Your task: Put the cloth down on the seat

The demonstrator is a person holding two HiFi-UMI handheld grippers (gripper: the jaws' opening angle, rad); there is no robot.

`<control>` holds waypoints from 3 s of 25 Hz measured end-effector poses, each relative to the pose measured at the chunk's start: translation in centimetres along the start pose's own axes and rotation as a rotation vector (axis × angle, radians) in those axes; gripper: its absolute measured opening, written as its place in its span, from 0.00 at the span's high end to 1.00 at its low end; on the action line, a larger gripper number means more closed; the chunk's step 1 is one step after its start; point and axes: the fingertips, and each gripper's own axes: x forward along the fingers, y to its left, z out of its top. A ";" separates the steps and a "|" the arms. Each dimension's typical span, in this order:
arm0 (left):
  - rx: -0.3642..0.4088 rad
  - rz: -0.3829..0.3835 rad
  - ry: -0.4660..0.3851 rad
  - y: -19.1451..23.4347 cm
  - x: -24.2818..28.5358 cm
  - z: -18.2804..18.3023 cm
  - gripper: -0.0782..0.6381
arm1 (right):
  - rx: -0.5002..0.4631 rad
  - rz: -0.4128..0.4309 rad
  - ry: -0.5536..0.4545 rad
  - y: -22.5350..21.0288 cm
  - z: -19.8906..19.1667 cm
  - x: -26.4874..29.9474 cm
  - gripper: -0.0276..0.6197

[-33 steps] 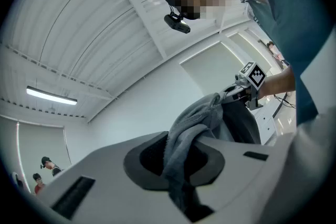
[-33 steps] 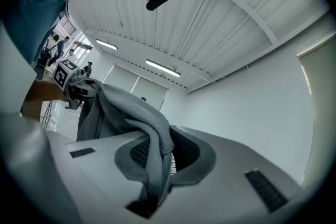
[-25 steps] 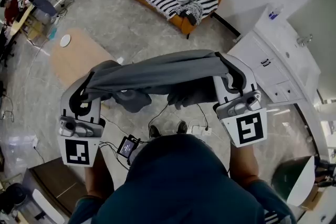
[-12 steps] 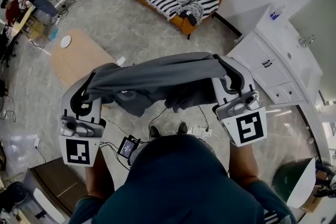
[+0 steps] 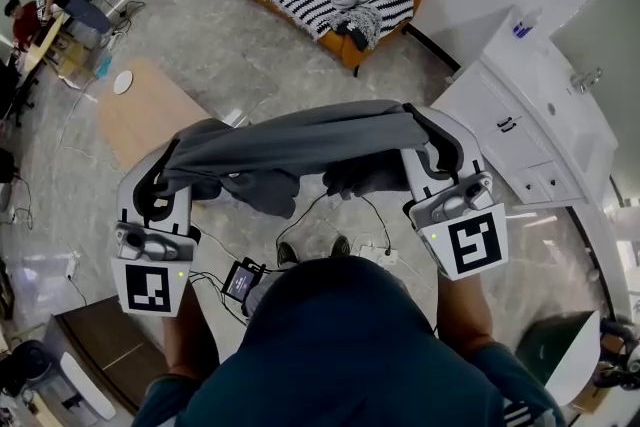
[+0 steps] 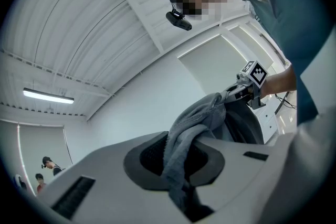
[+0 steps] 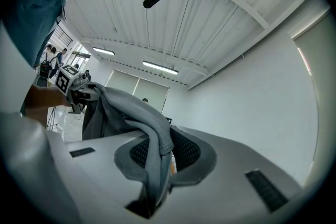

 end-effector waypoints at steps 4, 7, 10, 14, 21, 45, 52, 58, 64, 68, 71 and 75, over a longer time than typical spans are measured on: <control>0.003 0.024 -0.001 -1.4 1.2 0.7 0.85 | -0.008 0.013 -0.007 -1.6 -0.3 -1.2 0.89; -0.024 0.039 -0.001 -2.3 2.5 0.8 0.85 | -0.009 0.015 -0.009 -2.7 -0.9 -1.6 0.89; -0.031 0.035 -0.001 -2.6 3.3 1.2 0.85 | 0.009 0.010 -0.002 -3.6 -1.1 -1.6 0.89; -0.037 0.029 -0.017 -2.0 4.4 1.2 0.85 | 0.003 0.004 0.003 -4.3 -1.1 -0.8 0.89; -0.043 -0.013 -0.046 -1.1 4.9 0.1 0.85 | -0.012 -0.036 0.009 -3.7 -1.1 0.2 0.89; -0.044 -0.076 -0.057 5.1 13.8 -5.8 0.85 | -0.045 -0.032 0.033 -7.8 -4.3 12.9 0.89; -0.058 -0.018 0.021 5.8 19.1 -5.6 0.85 | -0.050 0.044 -0.005 -12.9 -5.0 16.2 0.89; 0.001 0.015 0.047 6.0 22.1 -5.2 0.85 | -0.050 0.076 -0.041 -16.4 -5.1 18.2 0.89; -0.010 0.022 0.068 5.9 24.0 -5.5 0.85 | -0.018 0.074 -0.033 -18.2 -5.9 19.7 0.89; -0.029 0.017 0.044 6.6 24.5 -5.8 0.85 | -0.035 0.063 -0.038 -18.2 -5.6 20.7 0.89; -0.041 -0.006 0.035 7.2 24.7 -6.4 0.85 | -0.057 0.046 -0.038 -18.0 -5.6 20.9 0.89; -0.049 -0.025 -0.013 9.9 24.1 -6.8 0.85 | -0.079 0.011 -0.010 -16.3 -4.5 22.4 0.89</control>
